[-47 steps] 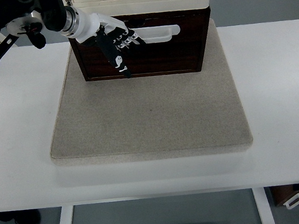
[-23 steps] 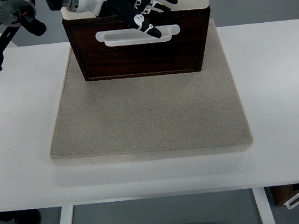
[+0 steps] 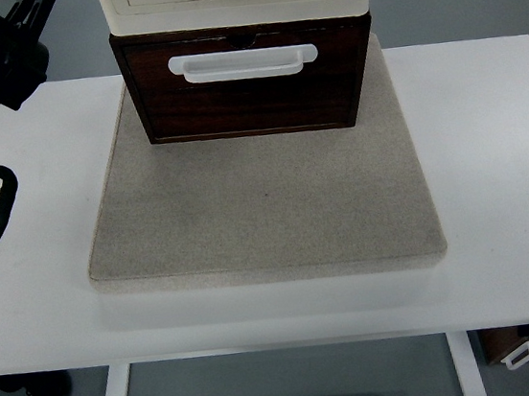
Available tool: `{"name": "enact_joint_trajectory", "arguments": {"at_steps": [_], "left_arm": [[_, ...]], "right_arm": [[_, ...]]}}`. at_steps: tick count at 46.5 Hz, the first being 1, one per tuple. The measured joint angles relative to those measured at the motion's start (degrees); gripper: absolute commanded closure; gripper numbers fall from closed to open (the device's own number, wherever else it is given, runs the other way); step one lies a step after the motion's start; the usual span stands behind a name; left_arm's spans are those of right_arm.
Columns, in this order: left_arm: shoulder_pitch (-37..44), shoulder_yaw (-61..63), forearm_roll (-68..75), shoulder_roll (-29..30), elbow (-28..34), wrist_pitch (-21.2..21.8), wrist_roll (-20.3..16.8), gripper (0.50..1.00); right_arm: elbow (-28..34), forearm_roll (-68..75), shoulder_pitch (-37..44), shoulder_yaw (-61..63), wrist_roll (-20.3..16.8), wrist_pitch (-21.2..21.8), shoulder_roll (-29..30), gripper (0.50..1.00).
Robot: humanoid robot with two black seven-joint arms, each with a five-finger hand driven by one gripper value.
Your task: Close drawer under combined cabinet
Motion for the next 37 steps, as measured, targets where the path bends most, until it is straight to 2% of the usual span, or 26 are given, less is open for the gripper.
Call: {"name": "enact_joint_trajectory", "arguments": {"at_steps": [12,26,37], "left_arm": [[-0.1,-10.5,-6.4,0.5,5.7,0.0,-3.7,0.501],[-0.9,-21.2,-9.8,2.7,16.0,0.0,-4.4,0.501],[-2.5,-20.9,-9.4,6.2,26.2,0.0,-11.5,0.501]], "right_arm": [[0.0,0.0,0.0,0.0,0.0,0.0,0.0,0.548],[0.0,0.0,0.0,0.0,0.0,0.0,0.0,0.548],[0.0,0.0,0.0,0.0,0.0,0.0,0.0,0.548]]}}
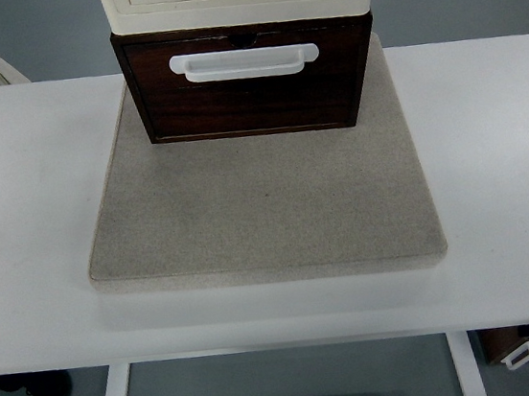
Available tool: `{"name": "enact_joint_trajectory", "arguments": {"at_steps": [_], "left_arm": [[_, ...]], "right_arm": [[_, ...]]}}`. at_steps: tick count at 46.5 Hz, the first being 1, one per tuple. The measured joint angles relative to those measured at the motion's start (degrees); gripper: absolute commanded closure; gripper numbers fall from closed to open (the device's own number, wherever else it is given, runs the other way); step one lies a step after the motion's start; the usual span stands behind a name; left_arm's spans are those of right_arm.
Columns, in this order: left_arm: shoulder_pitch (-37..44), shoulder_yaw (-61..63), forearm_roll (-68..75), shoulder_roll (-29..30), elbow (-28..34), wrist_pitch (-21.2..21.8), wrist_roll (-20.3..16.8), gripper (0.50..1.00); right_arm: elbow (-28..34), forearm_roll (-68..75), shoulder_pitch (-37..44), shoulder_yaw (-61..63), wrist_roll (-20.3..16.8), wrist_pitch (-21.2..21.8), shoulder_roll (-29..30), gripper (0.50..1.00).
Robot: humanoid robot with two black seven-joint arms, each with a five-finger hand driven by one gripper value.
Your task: Close drawer under combined cabinet
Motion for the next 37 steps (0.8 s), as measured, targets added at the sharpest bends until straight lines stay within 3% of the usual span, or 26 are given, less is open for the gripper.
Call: {"name": "enact_joint_trajectory", "arguments": {"at_steps": [10,16,20,37], "left_arm": [[0.9,2.8,0.5,2.1,2.9,1.0,-0.7,0.501],[1.7,9.8,0.4,2.3,3.6,13.2,-1.7,0.501],[2.1,12.6,-0.1,2.5,4.3,18.8,-2.1,0.501],[8.0,13.4,-0.4,-0.2,7.9,23.8,-2.2,0.501]], "right_arm": [[0.0,0.0,0.0,0.0,0.0,0.0,0.0,0.548],[0.0,0.0,0.0,0.2,0.0,0.0,0.0,0.548],[0.0,0.0,-0.1,0.2,0.0,0.0,0.0,0.548],[0.0,0.0,0.0,0.3,0.0,0.0,0.0,0.548]]}}
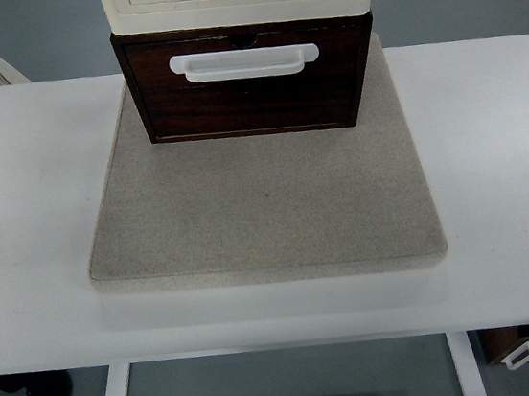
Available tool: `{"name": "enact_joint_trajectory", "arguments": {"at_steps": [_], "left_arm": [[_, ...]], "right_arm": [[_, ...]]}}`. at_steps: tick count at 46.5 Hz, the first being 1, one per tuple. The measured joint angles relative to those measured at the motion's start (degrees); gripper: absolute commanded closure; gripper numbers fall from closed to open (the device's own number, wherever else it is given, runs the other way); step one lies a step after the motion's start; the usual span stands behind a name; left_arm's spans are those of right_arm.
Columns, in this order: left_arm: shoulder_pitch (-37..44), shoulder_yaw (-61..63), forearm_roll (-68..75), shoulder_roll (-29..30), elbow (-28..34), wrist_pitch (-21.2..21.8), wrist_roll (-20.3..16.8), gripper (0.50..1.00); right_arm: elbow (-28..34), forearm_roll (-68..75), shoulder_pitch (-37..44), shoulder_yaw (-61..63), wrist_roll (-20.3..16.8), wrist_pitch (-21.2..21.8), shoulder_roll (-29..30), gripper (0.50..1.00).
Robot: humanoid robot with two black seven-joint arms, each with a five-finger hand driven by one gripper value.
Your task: Close drawer under combined cabinet
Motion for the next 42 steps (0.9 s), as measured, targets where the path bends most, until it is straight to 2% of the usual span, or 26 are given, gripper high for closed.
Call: {"name": "enact_joint_trajectory", "arguments": {"at_steps": [13,42], "left_arm": [[1.1,-0.2,-4.4,-4.0,4.2,4.6,-0.5,0.501],[7.3,-0.1,-13.4,-8.5,5.1,4.7,-0.3,0.501]], "right_arm": [[0.0,0.0,0.0,-0.2,0.0,0.0,0.0,0.548],[0.0,0.2,-0.1,0.1,0.0,0.0,0.0,0.548]]}}
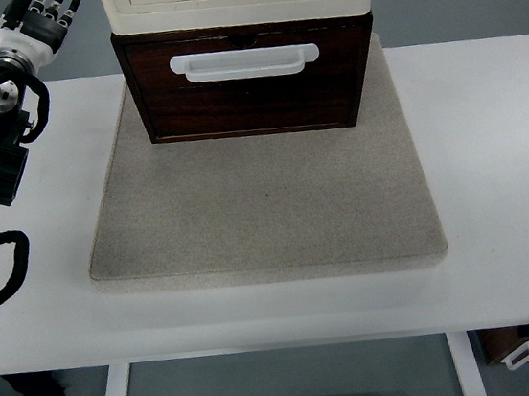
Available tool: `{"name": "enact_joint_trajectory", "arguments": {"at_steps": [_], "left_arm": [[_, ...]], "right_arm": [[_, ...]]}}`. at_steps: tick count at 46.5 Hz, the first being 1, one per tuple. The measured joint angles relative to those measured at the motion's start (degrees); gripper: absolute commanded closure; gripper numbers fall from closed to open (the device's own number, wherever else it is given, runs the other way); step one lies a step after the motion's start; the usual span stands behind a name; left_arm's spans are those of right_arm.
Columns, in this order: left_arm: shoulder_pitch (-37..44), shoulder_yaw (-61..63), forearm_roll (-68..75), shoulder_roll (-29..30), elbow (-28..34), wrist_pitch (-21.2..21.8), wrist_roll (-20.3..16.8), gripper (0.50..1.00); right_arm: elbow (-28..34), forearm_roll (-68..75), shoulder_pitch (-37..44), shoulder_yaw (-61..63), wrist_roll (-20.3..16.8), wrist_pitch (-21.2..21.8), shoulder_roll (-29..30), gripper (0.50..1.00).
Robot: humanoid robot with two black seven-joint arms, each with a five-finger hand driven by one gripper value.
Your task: Close drawer under combined cabinet
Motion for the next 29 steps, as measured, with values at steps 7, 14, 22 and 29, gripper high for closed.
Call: {"name": "enact_joint_trajectory", "arguments": {"at_steps": [7,14,22,29], "left_arm": [[0.7,0.0,0.0,-1.1,0.0,-0.3,0.3,0.501],[1.8,-0.3,-0.1,-1.5,-0.2,-0.5,0.3,0.501],[2.8,-0.4,-0.7,-1.5,-0.1,-1.7,0.3,0.501],[3.5,-0.4,-0.8,-1.5,-0.1,-2.0,0.3,0.501]], "right_arm": [[-0.1,0.1,0.0,0.1,0.0,0.0,0.0,0.548],[-0.1,0.1,0.0,0.2,0.0,0.1,0.0,0.548],[-0.1,0.1,0.1,0.2,0.0,0.1,0.0,0.548],[-0.1,0.1,0.1,0.3,0.0,0.1,0.0,0.548]]}}
